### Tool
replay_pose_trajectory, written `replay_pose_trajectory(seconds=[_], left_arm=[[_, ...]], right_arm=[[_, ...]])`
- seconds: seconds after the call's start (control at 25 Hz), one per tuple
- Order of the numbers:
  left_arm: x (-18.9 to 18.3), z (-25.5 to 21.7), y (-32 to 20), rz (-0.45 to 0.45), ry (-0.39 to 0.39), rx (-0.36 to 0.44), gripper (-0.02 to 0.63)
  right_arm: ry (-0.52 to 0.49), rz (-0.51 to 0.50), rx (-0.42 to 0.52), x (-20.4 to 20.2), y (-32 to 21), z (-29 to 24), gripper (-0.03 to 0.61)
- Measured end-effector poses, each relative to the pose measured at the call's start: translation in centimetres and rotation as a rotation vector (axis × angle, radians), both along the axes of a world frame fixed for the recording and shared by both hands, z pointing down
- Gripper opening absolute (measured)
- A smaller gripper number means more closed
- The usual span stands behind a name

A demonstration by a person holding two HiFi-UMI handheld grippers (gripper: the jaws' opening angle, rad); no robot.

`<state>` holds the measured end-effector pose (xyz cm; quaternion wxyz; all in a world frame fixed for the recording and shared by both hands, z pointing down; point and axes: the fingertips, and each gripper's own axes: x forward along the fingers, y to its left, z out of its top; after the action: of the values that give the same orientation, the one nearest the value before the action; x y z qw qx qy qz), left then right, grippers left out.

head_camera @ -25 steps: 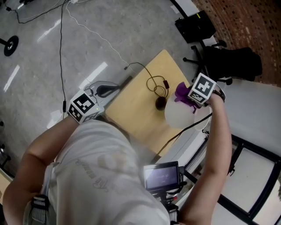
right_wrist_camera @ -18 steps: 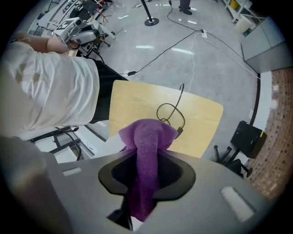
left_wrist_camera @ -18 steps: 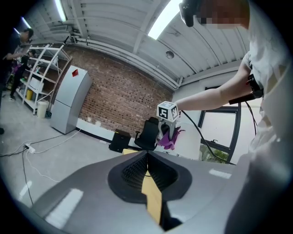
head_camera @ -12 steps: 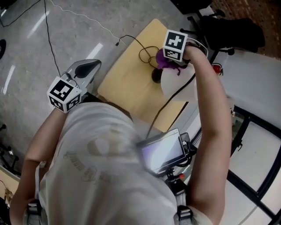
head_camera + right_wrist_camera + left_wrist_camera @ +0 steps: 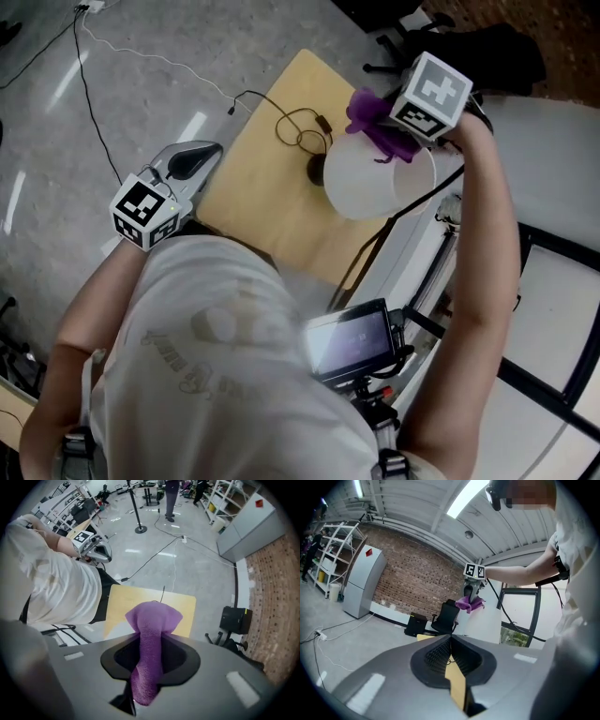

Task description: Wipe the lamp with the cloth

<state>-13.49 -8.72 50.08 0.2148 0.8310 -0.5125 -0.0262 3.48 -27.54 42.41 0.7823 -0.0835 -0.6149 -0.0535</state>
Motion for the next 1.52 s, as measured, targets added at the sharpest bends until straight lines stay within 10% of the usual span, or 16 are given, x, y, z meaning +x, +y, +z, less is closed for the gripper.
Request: replay_pose_trajectory(seconds=[0.28, 0.84, 1.2, 1.52], left_arm=[[1.3, 0.3, -0.7, 0.04, 0.004, -0.002, 0.002], [-1.1, 1.7, -2.1, -0.061, -0.021, -0.073, 0.002], [0.1, 2.3, -2.7, -0.028, -0.021, -0.102, 0.002], [3.4, 0.3, -4.1, 0.138, -0.012, -0.035, 0.002]], right_arm=[[-0.028, 0.119, -0.018, 4.6, -3.3, 0.4, 0.112], [0.008, -0.173, -0.283, 4.3, -2.9, 10.9, 0.11], [0.059, -0.086, 0.004, 7.3, -9.4, 11.7, 0.11], [-0.21, 0.167, 0.191, 9.6, -10.4, 1.6, 0.11]])
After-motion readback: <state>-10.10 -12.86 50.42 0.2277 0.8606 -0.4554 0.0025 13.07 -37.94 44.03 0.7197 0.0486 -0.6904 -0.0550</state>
